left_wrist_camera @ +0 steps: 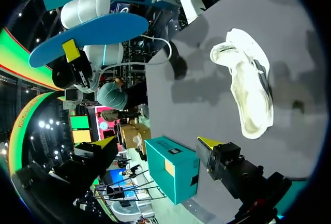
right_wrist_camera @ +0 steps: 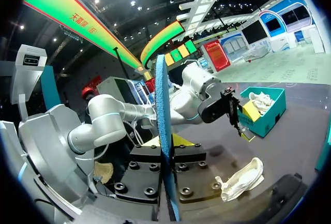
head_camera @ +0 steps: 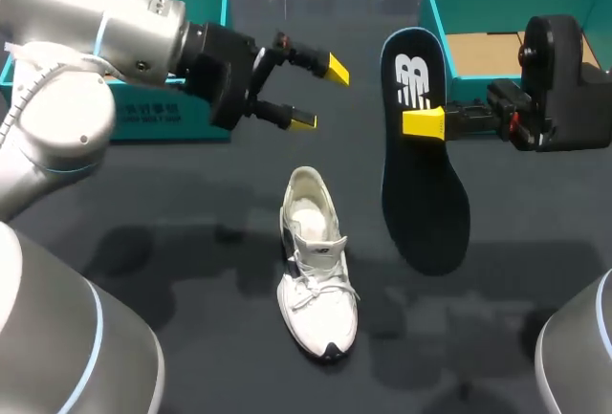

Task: Take the shoe out of the shoebox, open the shoe tongue, remove and reinsert the insole, then place the shoe into the shoebox

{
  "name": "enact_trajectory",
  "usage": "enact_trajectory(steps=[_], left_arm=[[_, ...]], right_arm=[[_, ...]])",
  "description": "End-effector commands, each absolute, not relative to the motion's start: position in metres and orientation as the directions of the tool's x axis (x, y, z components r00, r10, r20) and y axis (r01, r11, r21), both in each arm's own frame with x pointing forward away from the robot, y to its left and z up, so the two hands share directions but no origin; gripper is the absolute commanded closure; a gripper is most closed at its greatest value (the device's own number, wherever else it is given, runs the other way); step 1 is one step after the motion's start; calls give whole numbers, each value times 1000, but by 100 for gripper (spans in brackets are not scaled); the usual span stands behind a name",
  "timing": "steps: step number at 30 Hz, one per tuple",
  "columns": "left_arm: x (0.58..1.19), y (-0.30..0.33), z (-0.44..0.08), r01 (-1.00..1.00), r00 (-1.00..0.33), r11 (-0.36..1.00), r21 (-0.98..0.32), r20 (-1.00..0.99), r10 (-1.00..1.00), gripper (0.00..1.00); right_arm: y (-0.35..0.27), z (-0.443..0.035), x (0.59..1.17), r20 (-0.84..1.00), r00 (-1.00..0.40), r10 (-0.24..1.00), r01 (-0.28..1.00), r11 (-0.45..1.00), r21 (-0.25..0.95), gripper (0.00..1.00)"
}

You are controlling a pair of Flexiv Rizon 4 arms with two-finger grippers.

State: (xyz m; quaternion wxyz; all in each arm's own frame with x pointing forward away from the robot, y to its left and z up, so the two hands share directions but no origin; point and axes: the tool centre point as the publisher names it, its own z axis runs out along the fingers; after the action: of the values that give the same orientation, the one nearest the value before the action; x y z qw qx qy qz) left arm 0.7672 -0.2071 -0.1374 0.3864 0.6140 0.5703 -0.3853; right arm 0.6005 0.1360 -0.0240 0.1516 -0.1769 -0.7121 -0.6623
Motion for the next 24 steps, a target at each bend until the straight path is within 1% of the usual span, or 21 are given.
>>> enact_trajectory(steps=[1,12,15,24], left_arm=[[766,-205,-139,998,57,-34,49,-942,331,0],[773,-200,-123,997,73,0,74,-987,142,0],[774,-198,-120,998,66,15,69,-990,123,0],[781,-196,-110,996,47,63,55,-992,113,0]], right_arm=[[137,-24,600,452,-891,53,454,61,889,100],[137,-24,600,452,-891,53,454,61,889,100],[137,-24,600,452,-891,53,454,61,889,100],[130,-33,650,562,-827,6,560,75,825,100]])
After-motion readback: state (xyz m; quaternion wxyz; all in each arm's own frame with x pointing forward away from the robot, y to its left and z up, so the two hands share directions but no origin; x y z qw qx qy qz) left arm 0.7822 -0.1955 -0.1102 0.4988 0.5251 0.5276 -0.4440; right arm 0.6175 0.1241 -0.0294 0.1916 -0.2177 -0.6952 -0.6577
